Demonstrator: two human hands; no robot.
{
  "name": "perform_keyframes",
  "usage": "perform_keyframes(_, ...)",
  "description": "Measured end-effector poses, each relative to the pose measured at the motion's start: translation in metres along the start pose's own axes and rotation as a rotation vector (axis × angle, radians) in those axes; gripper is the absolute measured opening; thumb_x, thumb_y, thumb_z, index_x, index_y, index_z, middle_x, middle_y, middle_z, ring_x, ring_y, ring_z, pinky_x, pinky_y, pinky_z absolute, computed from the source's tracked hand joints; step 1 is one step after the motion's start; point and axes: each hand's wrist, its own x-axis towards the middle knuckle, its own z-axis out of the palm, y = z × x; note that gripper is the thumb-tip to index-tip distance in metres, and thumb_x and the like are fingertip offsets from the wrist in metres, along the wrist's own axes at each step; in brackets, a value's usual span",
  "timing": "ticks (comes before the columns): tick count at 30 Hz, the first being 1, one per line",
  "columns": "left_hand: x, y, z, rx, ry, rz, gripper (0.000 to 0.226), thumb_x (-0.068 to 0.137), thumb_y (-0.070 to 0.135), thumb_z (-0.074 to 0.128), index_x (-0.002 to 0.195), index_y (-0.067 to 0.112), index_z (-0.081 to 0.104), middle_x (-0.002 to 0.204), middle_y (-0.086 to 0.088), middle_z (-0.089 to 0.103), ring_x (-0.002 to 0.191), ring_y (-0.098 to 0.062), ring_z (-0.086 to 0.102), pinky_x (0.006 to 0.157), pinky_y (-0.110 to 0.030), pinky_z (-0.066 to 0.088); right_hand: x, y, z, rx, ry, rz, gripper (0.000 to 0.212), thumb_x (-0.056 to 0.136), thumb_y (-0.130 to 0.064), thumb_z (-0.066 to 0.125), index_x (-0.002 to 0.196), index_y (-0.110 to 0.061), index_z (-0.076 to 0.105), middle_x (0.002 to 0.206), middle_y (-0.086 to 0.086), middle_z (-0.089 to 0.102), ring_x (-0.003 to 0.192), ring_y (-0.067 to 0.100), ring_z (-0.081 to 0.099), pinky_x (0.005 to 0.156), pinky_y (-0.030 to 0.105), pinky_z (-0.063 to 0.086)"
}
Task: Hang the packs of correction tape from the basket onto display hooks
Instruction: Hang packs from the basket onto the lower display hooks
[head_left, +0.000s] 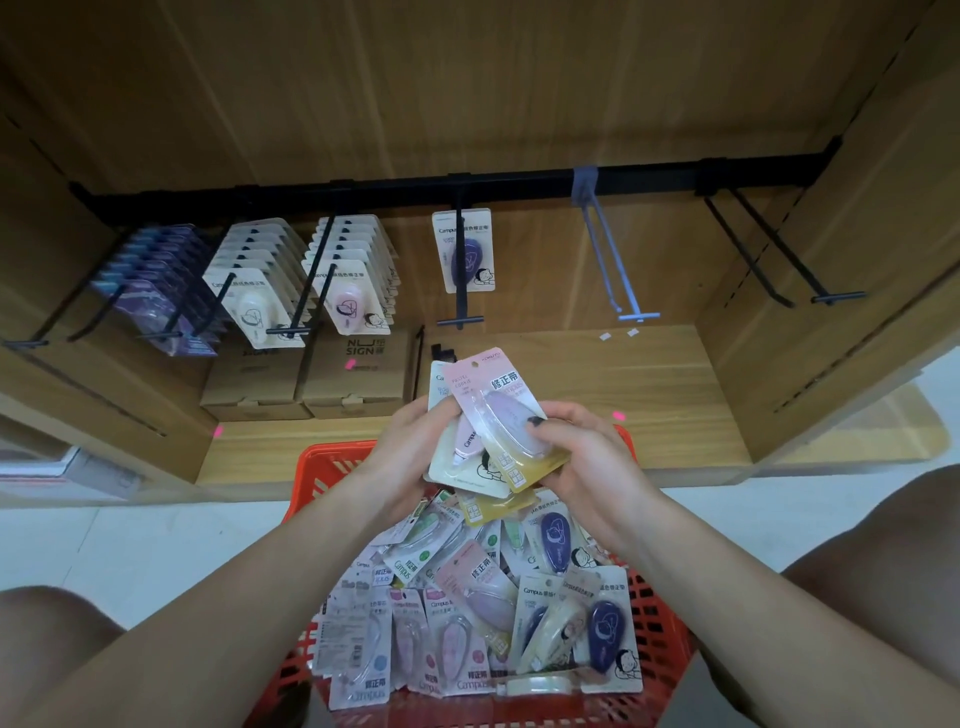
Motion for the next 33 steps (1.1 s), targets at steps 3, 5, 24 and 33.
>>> perform_keyframes(3,0.004,-0.001,0.0,-0.006,0.035,0.004,0.025,0.104,0.025,0.062,0.121,0.009,0.069,0.102,-0.013,0.079,0.086,-0.03,0.078,0.065,-0.039,0.061,-0.001,-0.001,-0.01,-0.013,-0.009,-0.023,0.028,0.096,0.004,0.057,0.119,-0.006,0.069,0.108,0.014,0.076,0.086,0.024,0.072,0.076,0.038,0.056)
perform_keyframes(5,0.006,0.001,0.0,0.001,0.045,0.033,0.026,0.107,0.028,0.058,0.126,0.012,0.067,0.107,-0.011,0.08,0.095,-0.032,0.078,0.078,-0.046,0.062,-0.006,-0.003,-0.018,0.019,-0.024,-0.034,0.031,0.096,0.004,0.053,0.116,-0.007,0.073,0.103,0.01,0.078,0.08,0.02,0.072,0.064,0.029,0.054)
perform_keyframes(24,-0.003,0.011,0.015,0.118,0.071,0.207,0.022,0.108,0.029,0.055,0.124,0.022,0.068,0.112,-0.002,0.079,0.104,-0.027,0.076,0.092,-0.058,0.06,0.004,-0.02,-0.063,0.25,0.17,-0.201,0.026,0.099,0.002,0.058,0.123,-0.004,0.065,0.127,0.02,0.072,0.125,0.039,0.066,0.11,0.054,0.051)
perform_keyframes(33,-0.007,0.015,0.014,0.119,0.052,0.203,0.024,0.108,0.03,0.054,0.127,0.024,0.067,0.116,-0.001,0.079,0.107,-0.026,0.076,0.098,-0.058,0.057,0.04,-0.028,-0.049,0.084,0.259,-0.19,0.022,0.103,-0.01,0.062,0.124,-0.006,0.063,0.125,0.014,0.073,0.113,0.03,0.073,0.103,0.043,0.057)
